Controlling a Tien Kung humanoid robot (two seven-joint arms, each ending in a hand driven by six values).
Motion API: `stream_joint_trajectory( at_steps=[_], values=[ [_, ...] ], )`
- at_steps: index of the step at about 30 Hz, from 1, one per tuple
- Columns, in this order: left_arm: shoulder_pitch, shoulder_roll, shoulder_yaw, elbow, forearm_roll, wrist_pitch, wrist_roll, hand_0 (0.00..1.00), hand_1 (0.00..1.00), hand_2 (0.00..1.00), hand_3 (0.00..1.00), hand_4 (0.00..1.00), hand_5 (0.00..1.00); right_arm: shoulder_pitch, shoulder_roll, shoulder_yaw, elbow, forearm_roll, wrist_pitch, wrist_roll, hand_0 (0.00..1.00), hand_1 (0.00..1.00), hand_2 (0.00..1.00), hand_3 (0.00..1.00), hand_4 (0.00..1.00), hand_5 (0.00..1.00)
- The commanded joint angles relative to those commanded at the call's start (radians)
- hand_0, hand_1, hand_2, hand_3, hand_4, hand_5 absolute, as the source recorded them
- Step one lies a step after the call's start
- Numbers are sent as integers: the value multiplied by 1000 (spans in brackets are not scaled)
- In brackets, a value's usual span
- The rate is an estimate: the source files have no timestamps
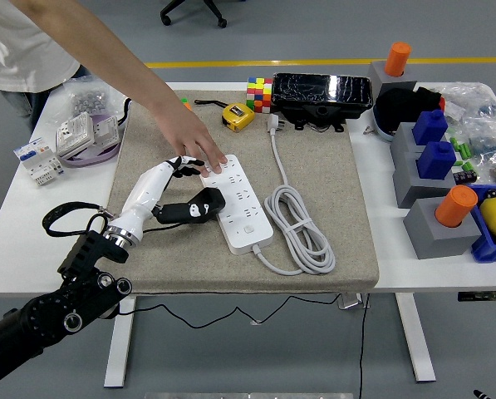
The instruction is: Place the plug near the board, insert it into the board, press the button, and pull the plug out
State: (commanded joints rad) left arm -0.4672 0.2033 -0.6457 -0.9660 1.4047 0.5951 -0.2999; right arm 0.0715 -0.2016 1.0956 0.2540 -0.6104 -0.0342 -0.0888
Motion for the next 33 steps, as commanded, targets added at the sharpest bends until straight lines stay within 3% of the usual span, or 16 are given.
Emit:
stream_joint_trajectory(
  at_steps=[2,3,7,8,9,14,33],
  values=[
    [16,13,0,-44,4,18,-2,593,657,664,717,958,432,0,0,0,-1,0,0,0,525,635,648,551,892,411],
    [27,22,0,-68,12,27,-1,651,685,678,708,932,453,0,0,1,-1,-1,0,0,524,635,648,552,892,411],
    [71,56,-10,-142,51,41,18,651,685,678,708,932,453,0,0,3,1,-4,1,0,524,635,648,552,892,411],
    [82,64,-12,-156,61,41,27,651,685,678,708,932,453,0,0,3,1,-5,1,0,524,635,648,552,892,411],
    [94,72,-11,-170,70,38,39,732,759,742,674,902,463,0,0,4,2,-6,1,0,525,634,648,552,892,411],
    [126,96,14,-198,91,23,77,732,759,742,674,902,463,-2,1,6,1,-7,1,0,525,634,648,552,892,411],
    [82,45,82,-137,97,-13,123,758,786,754,675,858,477,-1,-1,12,12,-15,0,1,525,635,647,552,892,411]
  ],
)
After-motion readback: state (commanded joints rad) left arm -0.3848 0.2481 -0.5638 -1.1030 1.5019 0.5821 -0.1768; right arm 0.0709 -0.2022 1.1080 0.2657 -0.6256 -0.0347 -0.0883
